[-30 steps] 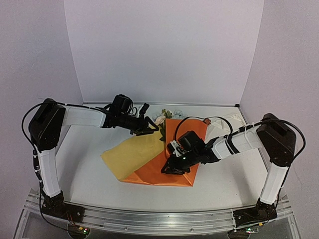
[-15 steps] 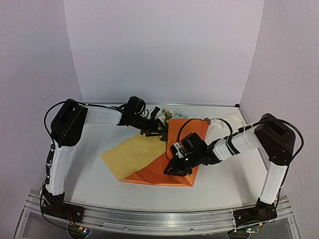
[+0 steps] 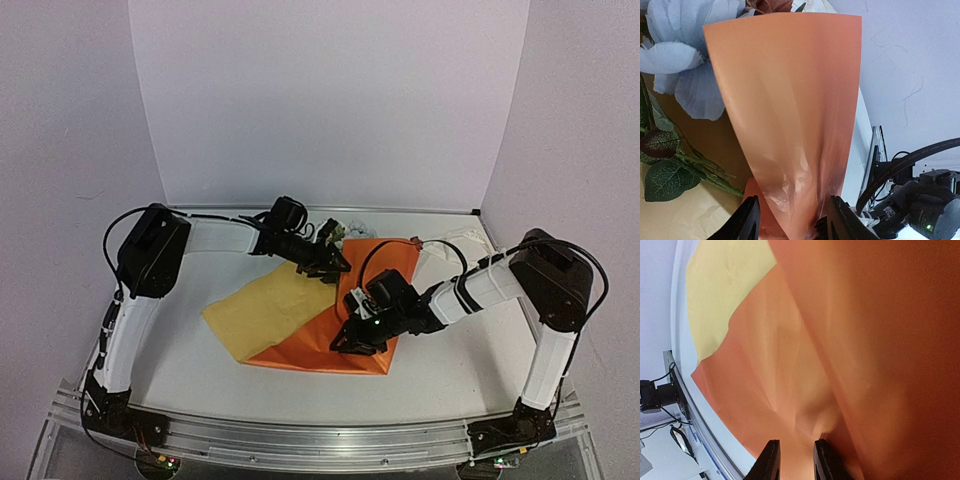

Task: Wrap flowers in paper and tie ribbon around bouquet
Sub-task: Fold the one-fourth-folded wrapping paper at the center of the board, then press the 2/3-folded wrapping paper at the center of the board.

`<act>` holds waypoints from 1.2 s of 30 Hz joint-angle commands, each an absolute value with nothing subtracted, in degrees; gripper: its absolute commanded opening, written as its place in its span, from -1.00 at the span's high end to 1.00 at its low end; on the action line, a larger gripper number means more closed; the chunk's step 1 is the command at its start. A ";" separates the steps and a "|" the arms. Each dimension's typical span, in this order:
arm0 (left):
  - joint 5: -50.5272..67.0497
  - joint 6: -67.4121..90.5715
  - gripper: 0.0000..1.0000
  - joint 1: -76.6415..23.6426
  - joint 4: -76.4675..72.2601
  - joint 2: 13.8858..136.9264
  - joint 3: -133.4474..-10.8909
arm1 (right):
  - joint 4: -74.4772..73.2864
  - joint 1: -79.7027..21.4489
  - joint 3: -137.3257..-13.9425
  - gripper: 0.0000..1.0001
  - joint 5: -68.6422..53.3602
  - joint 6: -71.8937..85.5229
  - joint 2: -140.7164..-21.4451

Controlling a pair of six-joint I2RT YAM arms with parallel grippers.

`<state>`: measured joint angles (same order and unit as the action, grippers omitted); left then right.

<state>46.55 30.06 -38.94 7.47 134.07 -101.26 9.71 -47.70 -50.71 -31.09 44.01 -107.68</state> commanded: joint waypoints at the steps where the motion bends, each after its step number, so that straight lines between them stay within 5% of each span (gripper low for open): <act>1: 49.61 30.42 0.16 -38.76 6.45 135.30 -103.64 | 10.46 -47.20 -49.53 0.49 -31.03 43.69 -106.75; 14: 51.80 36.66 0.98 -38.76 -5.55 131.92 -95.77 | 10.39 -47.06 -48.69 0.44 -30.86 43.53 -104.48; 28: 43.35 37.12 1.00 -38.60 -8.91 122.18 -84.56 | 4.82 -46.93 -47.32 -0.11 -28.77 43.43 -93.78; 36: 42.18 36.41 1.00 -38.58 -6.60 120.73 -81.94 | 3.95 -42.51 -42.10 -0.10 -26.43 43.82 -87.38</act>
